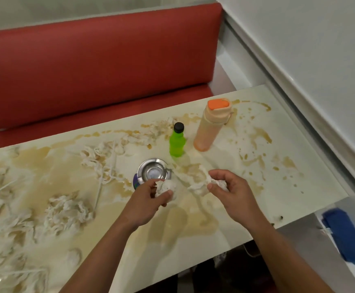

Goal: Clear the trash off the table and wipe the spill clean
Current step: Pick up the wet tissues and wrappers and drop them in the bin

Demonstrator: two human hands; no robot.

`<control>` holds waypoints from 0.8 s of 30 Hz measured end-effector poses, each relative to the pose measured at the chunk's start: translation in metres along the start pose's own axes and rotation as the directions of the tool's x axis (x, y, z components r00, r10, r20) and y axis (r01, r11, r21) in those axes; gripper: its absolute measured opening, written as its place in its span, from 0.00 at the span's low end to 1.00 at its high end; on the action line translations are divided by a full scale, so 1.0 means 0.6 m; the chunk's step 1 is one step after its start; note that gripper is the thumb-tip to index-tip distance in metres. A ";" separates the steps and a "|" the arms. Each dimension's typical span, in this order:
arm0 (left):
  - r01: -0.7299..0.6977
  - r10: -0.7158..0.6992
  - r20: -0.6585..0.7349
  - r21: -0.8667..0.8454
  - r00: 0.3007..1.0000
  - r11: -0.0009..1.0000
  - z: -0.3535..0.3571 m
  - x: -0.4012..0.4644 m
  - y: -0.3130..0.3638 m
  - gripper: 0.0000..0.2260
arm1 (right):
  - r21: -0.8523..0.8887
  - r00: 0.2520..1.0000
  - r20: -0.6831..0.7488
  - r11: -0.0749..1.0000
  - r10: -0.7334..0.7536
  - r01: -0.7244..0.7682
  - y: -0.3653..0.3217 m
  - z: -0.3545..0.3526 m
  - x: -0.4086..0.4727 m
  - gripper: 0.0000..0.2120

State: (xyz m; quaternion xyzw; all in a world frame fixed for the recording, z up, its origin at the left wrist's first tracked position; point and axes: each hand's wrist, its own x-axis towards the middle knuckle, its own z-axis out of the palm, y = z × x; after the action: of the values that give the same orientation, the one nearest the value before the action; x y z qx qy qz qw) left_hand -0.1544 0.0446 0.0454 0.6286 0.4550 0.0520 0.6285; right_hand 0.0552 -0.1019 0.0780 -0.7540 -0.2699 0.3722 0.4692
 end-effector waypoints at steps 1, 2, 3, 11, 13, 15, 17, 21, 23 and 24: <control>-0.001 0.001 0.016 0.010 1.000 1.000 0.015 0.002 0.007 0.11 | 0.015 1.000 -0.019 1.000 0.006 -0.005 0.004 -0.019 -0.005 0.13; -0.001 0.000 0.032 0.025 0.999 1.000 0.029 0.005 0.012 0.11 | 0.033 0.999 -0.033 0.999 0.006 -0.005 0.006 -0.038 -0.012 0.13; 0.000 -0.002 0.047 0.036 0.999 0.999 0.044 0.007 0.018 0.11 | 0.048 0.999 -0.049 0.999 0.004 -0.002 0.008 -0.057 -0.018 0.13; -0.019 0.002 0.189 0.085 0.982 0.996 0.162 0.021 0.064 0.09 | 0.188 0.978 -0.209 0.981 -0.004 0.044 0.001 -0.206 -0.067 0.11; -0.036 0.013 0.214 0.104 0.977 0.994 0.192 0.024 0.075 0.09 | 0.203 0.970 -0.244 0.977 -0.012 0.064 -0.004 -0.240 -0.081 0.11; -0.056 0.024 0.241 0.127 0.970 0.990 0.223 0.026 0.088 0.09 | 0.187 0.963 -0.269 0.979 -0.031 0.083 -0.007 -0.272 -0.094 0.11; -0.080 0.037 0.266 0.153 0.963 0.985 0.253 0.027 0.097 0.10 | 0.183 0.955 -0.293 0.977 -0.052 0.110 -0.007 -0.301 -0.109 0.12; -0.108 0.051 0.313 0.169 0.948 0.980 0.315 0.028 0.117 0.12 | 0.186 0.935 -0.347 0.971 -0.076 0.148 0.006 -0.357 -0.141 0.14; -0.126 0.064 0.330 0.173 0.942 0.977 0.348 0.027 0.132 0.13 | 0.197 0.920 -0.384 0.967 -0.074 0.160 0.017 -0.384 -0.160 0.16; -0.138 0.072 0.341 0.174 0.937 0.975 0.365 0.027 0.140 0.12 | 0.203 0.910 -0.407 0.965 -0.074 0.169 0.021 -0.397 -0.170 0.16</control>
State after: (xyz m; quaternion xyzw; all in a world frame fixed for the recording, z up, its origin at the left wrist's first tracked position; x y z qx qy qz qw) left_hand 0.0370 -0.0909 0.0627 0.7104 0.3109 -0.0658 0.6280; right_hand 0.1912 -0.3049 0.1652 -0.7349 -0.1703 0.2109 0.6217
